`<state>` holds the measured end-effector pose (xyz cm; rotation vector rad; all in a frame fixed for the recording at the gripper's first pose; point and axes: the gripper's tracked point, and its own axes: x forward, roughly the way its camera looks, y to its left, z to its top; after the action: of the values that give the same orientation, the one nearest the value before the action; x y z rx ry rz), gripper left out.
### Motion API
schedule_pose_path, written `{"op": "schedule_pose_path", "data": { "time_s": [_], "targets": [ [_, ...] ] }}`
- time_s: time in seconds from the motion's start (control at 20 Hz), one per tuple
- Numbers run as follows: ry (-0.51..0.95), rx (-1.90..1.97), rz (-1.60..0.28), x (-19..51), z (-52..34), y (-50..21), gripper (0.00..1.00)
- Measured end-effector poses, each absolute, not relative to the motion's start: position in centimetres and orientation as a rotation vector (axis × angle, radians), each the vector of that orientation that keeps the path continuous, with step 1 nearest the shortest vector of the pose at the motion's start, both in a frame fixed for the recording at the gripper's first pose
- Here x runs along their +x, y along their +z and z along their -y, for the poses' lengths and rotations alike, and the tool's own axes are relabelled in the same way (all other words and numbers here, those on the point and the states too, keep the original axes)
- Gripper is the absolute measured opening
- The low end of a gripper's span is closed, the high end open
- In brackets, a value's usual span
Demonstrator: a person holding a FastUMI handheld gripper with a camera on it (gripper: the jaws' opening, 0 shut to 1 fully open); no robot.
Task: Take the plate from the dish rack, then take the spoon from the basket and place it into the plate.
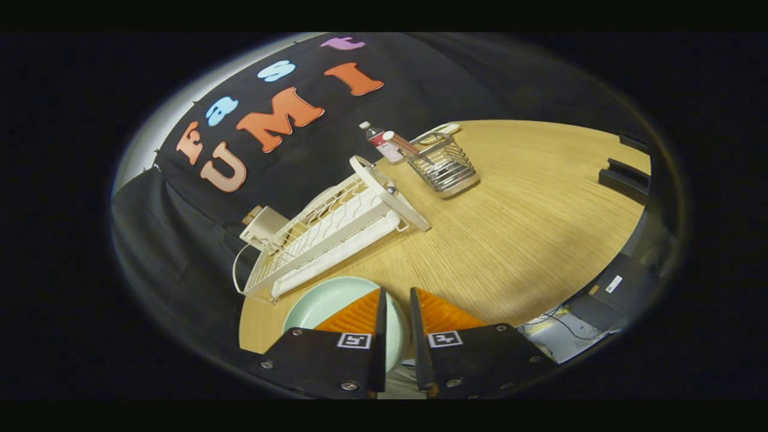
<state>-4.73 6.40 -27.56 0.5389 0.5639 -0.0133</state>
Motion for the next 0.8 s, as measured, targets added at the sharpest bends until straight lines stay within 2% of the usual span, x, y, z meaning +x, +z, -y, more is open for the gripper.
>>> {"op": "schedule_pose_path", "data": {
  "time_s": [0.3,0.35,0.45,0.55,0.8],
  "targets": [
    [-0.090,0.390,-0.428,-2.9,-2.0,-24.4,0.44],
    [-0.099,0.354,-0.402,-2.5,-1.4,-23.7,0.55],
    [-0.124,0.266,-0.347,-1.4,-0.2,-22.4,0.69],
    [-0.145,0.193,-0.295,-0.3,0.7,-21.1,0.78],
    [-0.173,0.025,-0.152,2.7,1.5,-18.0,0.83]
  ]
}}
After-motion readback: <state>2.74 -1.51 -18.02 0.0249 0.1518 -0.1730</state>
